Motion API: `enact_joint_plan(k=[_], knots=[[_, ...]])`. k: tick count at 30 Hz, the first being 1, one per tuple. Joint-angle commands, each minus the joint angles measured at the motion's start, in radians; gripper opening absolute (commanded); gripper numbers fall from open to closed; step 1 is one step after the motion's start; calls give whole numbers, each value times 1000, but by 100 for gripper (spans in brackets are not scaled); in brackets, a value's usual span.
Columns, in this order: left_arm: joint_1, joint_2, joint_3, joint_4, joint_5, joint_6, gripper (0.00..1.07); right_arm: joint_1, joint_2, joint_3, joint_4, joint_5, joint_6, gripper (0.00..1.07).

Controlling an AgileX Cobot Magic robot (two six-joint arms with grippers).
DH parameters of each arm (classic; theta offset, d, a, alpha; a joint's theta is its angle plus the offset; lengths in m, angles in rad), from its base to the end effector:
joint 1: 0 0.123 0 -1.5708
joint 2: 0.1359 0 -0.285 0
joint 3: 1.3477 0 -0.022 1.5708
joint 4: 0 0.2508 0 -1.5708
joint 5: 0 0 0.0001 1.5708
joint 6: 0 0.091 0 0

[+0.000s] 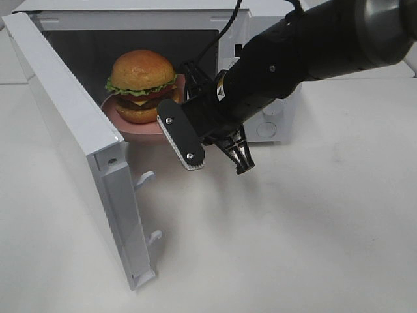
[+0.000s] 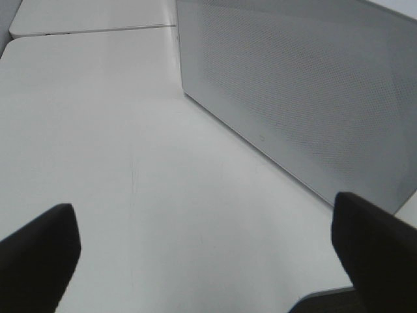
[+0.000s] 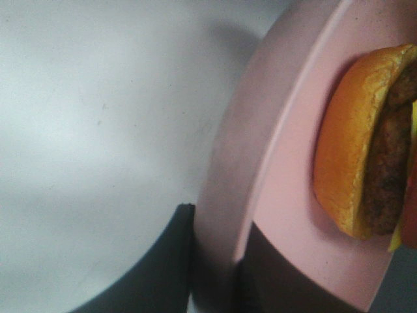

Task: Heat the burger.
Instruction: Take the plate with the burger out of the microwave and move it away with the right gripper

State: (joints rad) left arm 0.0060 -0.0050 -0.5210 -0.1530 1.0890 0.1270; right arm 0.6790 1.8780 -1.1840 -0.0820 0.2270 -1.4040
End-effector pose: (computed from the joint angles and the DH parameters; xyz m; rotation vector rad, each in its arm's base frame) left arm -0.0097 -0.0124 0.2815 0.1352 2.0341 -0.0996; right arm 0.3138 0.2511 0.1881 -2.1508 1.1553 -0.3904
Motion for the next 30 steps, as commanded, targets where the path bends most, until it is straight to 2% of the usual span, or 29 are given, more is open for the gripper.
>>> enact_joint_plan(k=[1, 13, 30], knots=[[2, -15, 3, -6, -14, -4, 98, -2, -46, 5, -3, -64, -3, 0], [2, -15, 3, -6, -14, -4, 98, -2, -161, 105, -2, -59, -3, 0], [2, -15, 3, -6, -14, -4, 98, -2, -401, 369, 24, -108, 2, 0]])
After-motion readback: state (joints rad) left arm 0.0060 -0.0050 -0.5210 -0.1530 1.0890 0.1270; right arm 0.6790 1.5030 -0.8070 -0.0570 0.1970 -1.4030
